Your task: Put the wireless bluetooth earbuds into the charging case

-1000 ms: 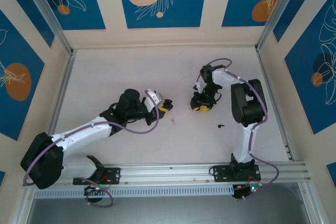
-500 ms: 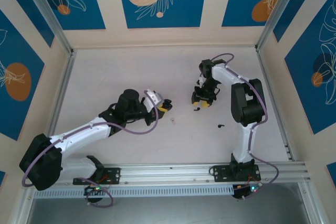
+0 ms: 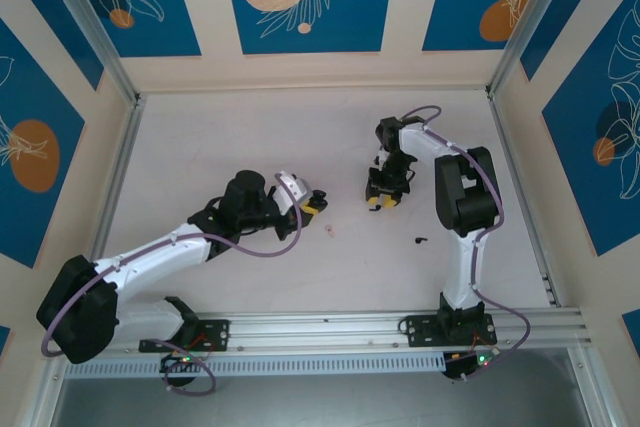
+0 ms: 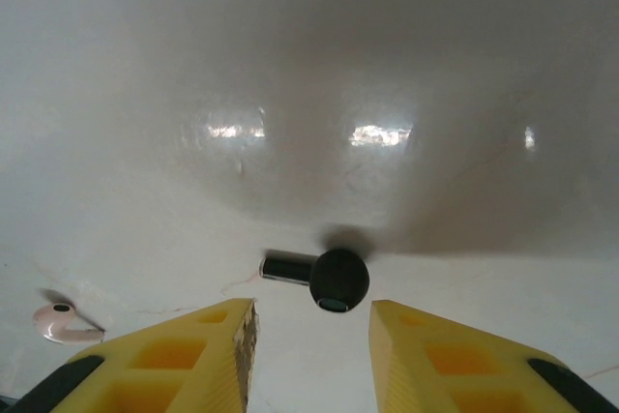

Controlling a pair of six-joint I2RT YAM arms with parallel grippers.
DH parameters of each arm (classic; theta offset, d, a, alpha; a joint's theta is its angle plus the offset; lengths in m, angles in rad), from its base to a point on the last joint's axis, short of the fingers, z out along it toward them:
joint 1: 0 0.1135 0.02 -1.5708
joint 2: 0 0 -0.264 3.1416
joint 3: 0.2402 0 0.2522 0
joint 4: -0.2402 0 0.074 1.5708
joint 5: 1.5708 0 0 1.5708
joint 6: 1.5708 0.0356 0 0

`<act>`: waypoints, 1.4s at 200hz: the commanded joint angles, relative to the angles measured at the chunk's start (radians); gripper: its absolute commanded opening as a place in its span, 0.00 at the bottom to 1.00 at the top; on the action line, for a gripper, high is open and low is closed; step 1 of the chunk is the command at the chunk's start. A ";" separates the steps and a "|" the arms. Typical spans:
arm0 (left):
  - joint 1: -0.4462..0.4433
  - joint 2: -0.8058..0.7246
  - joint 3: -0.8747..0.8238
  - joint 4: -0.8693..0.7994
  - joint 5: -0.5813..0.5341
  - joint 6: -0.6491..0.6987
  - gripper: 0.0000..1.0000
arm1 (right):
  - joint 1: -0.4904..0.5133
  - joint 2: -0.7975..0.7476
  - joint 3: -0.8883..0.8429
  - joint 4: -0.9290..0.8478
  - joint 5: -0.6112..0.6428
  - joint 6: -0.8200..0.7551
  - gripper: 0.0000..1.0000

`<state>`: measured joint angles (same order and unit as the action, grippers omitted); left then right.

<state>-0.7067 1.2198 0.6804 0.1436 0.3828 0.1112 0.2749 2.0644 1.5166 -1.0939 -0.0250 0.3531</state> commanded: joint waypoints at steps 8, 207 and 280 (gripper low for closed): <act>0.011 -0.017 -0.004 -0.009 -0.005 0.013 0.18 | -0.002 0.025 -0.010 0.007 0.003 0.020 0.35; 0.012 0.001 0.020 -0.045 -0.007 0.018 0.18 | -0.003 -0.015 -0.099 0.093 0.018 -0.123 0.19; 0.010 -0.058 0.001 -0.062 -0.019 -0.008 0.18 | 0.091 -0.106 -0.150 0.034 0.039 -0.417 0.18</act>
<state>-0.7067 1.2057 0.6804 0.0910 0.3714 0.1104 0.3229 2.0155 1.3964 -1.0142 0.0227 0.0746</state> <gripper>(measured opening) 0.184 0.186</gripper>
